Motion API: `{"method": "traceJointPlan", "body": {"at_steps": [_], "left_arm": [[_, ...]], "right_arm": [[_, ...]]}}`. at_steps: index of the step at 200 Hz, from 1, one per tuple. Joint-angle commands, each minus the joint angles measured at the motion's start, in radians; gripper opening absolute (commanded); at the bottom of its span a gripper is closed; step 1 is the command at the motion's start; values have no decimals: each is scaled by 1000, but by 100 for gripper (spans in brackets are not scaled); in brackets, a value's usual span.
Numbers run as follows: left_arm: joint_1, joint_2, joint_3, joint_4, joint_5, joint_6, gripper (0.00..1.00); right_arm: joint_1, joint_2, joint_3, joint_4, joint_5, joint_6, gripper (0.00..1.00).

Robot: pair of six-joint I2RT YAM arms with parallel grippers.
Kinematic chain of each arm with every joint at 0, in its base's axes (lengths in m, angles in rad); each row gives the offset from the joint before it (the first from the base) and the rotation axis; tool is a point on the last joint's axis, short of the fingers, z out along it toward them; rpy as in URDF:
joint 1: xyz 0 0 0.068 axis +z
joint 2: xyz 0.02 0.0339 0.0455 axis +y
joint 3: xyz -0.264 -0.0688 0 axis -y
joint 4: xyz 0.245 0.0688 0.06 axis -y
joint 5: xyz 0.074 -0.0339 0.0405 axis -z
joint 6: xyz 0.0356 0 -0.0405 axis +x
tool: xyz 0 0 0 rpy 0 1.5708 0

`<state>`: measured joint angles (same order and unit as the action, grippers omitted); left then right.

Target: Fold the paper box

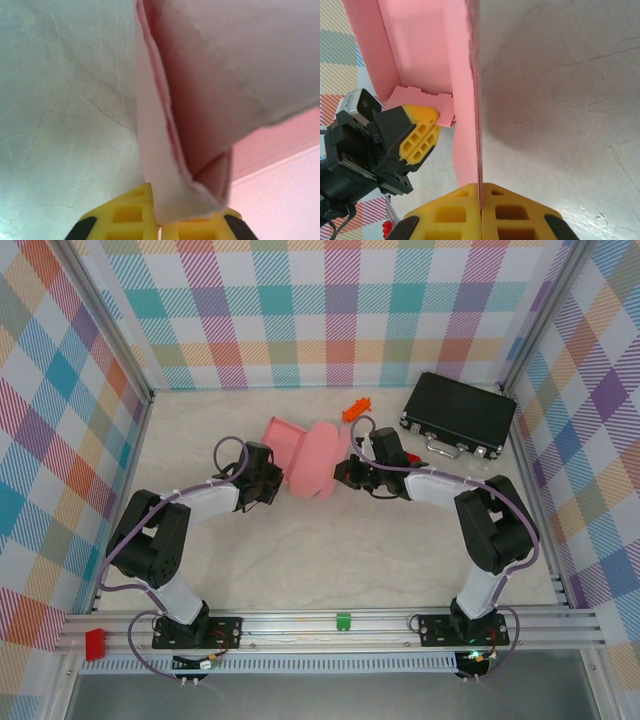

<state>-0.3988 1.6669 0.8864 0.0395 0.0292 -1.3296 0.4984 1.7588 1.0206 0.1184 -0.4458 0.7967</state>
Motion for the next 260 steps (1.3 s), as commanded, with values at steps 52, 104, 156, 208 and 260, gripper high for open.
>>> {"method": "traceJointPlan", "body": {"at_steps": [52, 104, 156, 208, 260], "left_arm": [[-6, 3, -10, 47, 44, 1, 44], [-10, -86, -42, 24, -25, 72, 74], [-15, -210, -67, -14, -59, 180, 86], [-14, -296, -38, -149, -148, 394, 88], [15, -224, 72, -240, 12, 772, 88]], "right_arm": [[14, -30, 77, -205, 64, -53, 1], [14, -60, 134, -339, 125, -95, 1], [12, -47, 232, -488, 173, -153, 2], [10, -15, 375, -710, 211, -282, 1], [-11, 5, 513, -931, 157, -468, 1]]}}
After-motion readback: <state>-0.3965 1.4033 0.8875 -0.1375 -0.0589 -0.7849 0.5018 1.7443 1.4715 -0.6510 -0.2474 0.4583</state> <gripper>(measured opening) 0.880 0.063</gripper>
